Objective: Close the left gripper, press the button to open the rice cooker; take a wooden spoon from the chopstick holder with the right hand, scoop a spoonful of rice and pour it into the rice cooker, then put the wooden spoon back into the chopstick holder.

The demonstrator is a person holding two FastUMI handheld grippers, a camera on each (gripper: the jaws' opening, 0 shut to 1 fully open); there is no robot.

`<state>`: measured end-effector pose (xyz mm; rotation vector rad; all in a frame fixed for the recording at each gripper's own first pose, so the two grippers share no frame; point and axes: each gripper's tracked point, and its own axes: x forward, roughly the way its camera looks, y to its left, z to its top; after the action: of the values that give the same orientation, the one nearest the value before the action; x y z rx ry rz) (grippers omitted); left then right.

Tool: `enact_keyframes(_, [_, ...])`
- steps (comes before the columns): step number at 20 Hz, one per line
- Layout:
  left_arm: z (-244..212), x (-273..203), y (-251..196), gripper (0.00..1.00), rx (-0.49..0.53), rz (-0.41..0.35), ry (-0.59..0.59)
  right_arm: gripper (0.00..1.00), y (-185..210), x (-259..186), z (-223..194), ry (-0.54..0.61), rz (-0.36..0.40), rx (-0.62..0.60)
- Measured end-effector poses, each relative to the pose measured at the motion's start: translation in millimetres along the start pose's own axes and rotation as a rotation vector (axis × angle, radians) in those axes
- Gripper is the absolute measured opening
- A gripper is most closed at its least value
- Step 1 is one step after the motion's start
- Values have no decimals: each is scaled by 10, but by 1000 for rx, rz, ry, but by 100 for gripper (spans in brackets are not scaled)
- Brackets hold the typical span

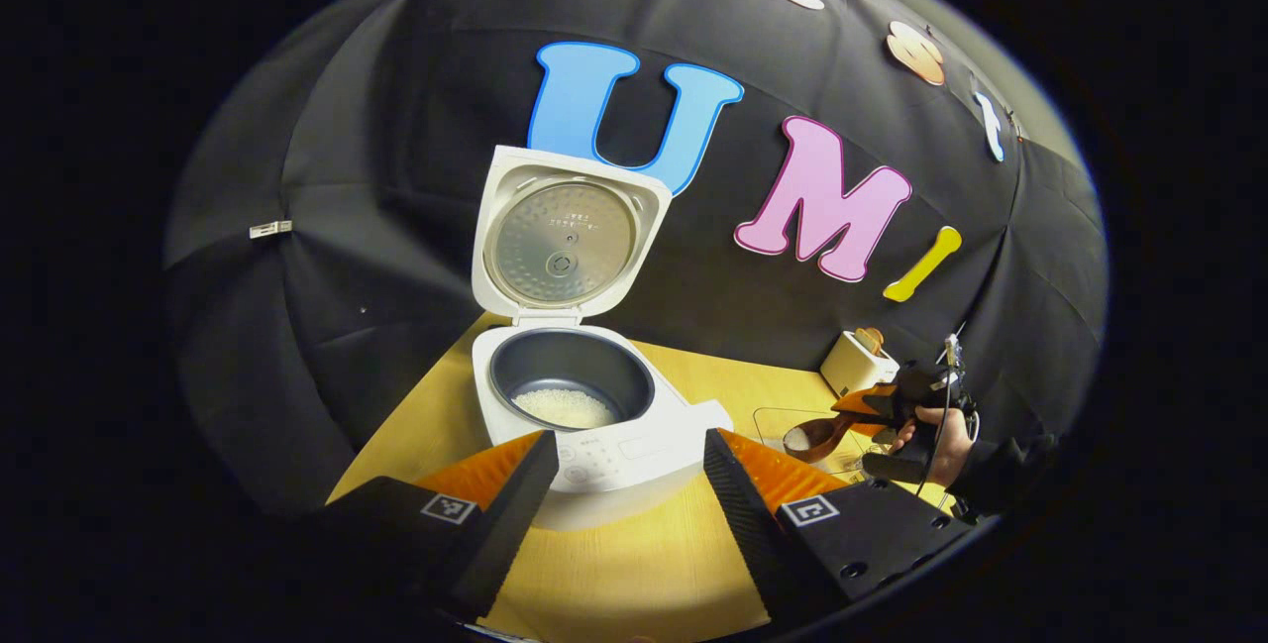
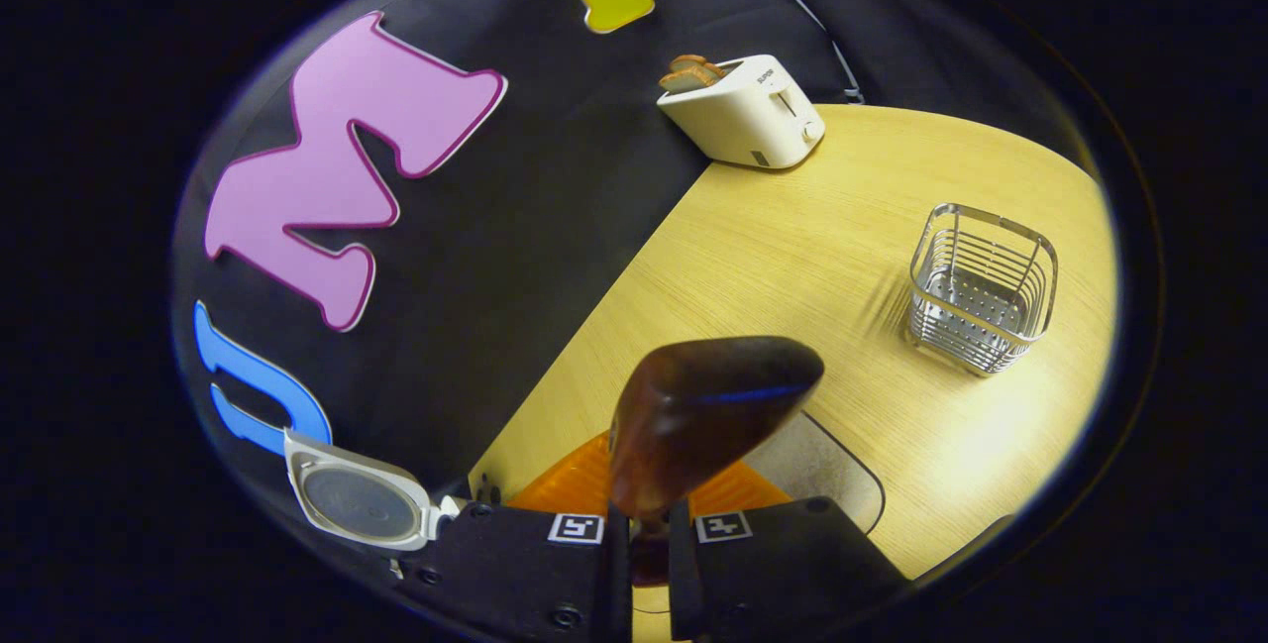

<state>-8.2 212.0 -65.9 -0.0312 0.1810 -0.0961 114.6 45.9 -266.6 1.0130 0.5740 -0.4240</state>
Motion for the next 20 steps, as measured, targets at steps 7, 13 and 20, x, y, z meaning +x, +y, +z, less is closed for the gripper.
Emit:
enact_keyframes(7, [45,-41,-11,96,-11,-3,-20,19,307,-220,221,15,71,180])
enact_keyframes(13, [58,-107,64,96,-28,1,-33,19,821,-392,176,32,157,151])
enact_keyframes(20, [108,-265,271,96,-54,49,-61,19,1611,-470,-285,145,278,163])
